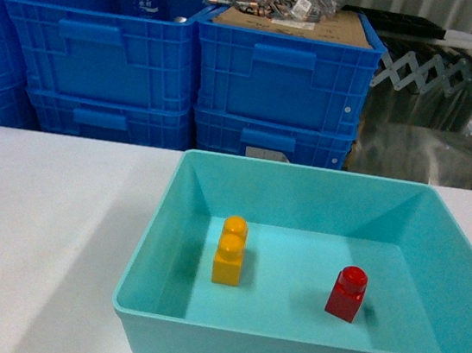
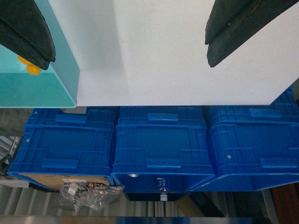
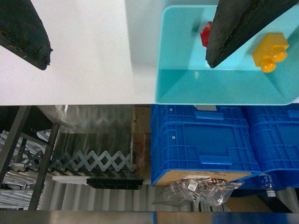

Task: Pick red block from blue box to shelf

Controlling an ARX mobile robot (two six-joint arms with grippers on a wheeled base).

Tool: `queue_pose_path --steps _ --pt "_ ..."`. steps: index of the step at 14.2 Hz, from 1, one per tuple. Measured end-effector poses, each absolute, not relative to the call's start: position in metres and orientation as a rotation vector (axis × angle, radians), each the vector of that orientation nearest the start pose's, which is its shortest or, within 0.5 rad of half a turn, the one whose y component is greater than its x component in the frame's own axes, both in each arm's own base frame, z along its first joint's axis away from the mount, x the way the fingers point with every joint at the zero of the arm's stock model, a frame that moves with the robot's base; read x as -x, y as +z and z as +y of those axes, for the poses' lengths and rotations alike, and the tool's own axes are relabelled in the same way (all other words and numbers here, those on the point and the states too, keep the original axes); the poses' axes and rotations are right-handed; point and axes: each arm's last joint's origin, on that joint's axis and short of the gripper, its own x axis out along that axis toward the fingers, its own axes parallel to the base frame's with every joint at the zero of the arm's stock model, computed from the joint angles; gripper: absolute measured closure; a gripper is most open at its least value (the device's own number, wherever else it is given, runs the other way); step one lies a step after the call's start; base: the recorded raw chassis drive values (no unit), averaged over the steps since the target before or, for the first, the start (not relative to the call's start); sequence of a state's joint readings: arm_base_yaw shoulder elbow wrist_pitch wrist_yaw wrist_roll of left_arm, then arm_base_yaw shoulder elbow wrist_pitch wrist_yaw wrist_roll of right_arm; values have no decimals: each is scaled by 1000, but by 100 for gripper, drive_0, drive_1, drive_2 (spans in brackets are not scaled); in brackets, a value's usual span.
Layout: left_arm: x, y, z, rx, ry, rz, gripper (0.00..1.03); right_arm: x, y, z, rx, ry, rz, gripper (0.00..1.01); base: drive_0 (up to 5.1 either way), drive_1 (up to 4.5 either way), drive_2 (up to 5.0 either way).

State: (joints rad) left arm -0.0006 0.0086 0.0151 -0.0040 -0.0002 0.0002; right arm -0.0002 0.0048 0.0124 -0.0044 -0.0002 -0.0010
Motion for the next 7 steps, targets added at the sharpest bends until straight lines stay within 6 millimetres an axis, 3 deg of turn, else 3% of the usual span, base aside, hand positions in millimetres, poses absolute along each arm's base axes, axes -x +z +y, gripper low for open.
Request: queue_pose_path --steps 7 --pt "-97 168 0 0 0 -2 5 -97 167 0 1 0 -3 3 0 0 0"
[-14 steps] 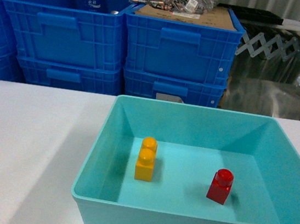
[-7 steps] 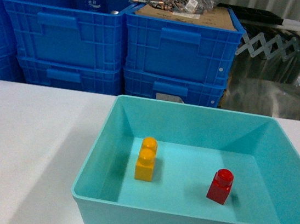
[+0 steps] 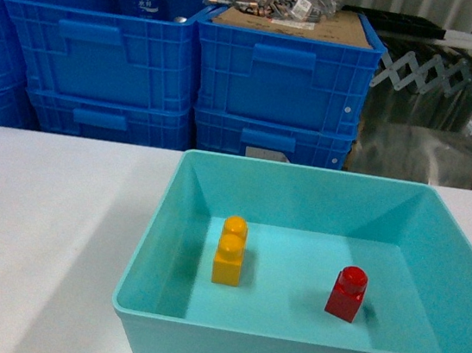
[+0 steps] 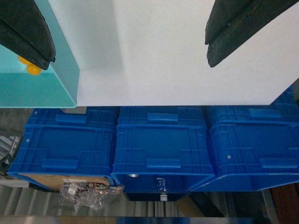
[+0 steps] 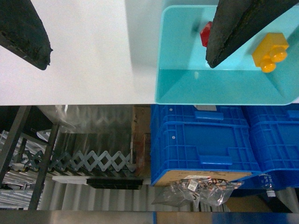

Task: Pick red block from blue box to shelf

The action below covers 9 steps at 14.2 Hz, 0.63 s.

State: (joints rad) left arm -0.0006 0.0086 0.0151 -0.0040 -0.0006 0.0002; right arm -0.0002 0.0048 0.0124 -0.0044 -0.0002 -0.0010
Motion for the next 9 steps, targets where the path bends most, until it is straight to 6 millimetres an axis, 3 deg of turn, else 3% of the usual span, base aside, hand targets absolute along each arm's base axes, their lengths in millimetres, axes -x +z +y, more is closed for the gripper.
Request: queue_pose_path --steps 9 --pt "-97 168 0 0 0 -2 5 -97 167 0 1 0 -3 3 0 0 0"
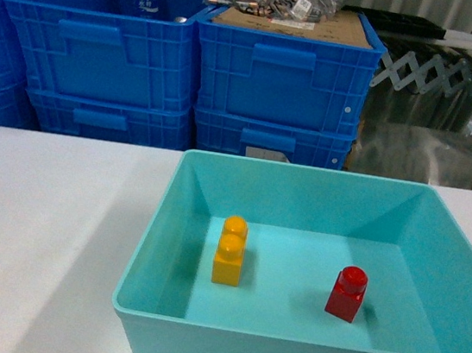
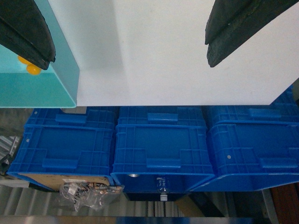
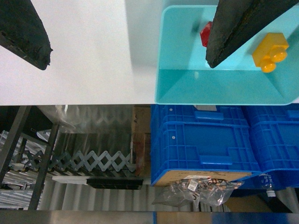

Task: Pick red block from blue box to shelf

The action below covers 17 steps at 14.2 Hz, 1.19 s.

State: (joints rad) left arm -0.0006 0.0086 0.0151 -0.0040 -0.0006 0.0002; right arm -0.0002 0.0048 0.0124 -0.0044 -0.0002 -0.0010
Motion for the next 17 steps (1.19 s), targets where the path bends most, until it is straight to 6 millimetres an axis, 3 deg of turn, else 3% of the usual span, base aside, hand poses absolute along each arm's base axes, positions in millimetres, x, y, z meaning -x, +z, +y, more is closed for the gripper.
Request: queue_pose_path --steps 17 --pt "-97 168 0 0 0 -2 5 -97 167 0 1 0 -3 3 0 0 0"
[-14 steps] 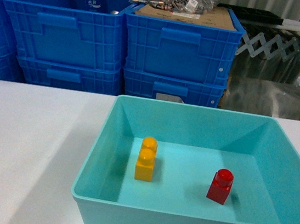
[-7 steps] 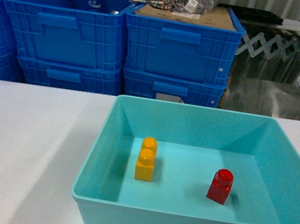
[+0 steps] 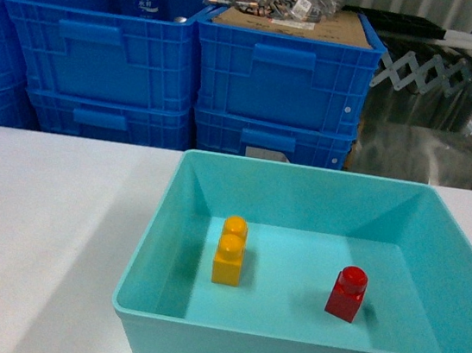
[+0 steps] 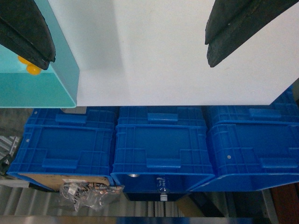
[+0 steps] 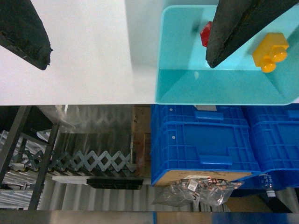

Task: Pick red block from blue box to shelf

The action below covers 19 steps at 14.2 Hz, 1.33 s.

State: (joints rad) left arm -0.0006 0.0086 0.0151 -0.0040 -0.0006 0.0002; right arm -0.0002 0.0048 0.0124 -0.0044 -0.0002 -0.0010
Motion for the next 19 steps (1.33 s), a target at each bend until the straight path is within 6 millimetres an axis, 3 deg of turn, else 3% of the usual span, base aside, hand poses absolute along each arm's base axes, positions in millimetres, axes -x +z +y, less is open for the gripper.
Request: queue_pose_path --steps 9,12,14,19 --pt "-97 168 0 0 0 -2 5 -97 167 0 1 0 -3 3 0 0 0" --pt "-97 168 0 0 1 -3 5 -101 160 2 -31 115 163 3 0 0 0" --pt "-97 168 0 0 1 -2 5 -105 165 12 -27 191 183 3 0 0 0" --pt "-97 168 0 0 0 -3 5 -144 195 53 21 315 283 3 0 0 0"
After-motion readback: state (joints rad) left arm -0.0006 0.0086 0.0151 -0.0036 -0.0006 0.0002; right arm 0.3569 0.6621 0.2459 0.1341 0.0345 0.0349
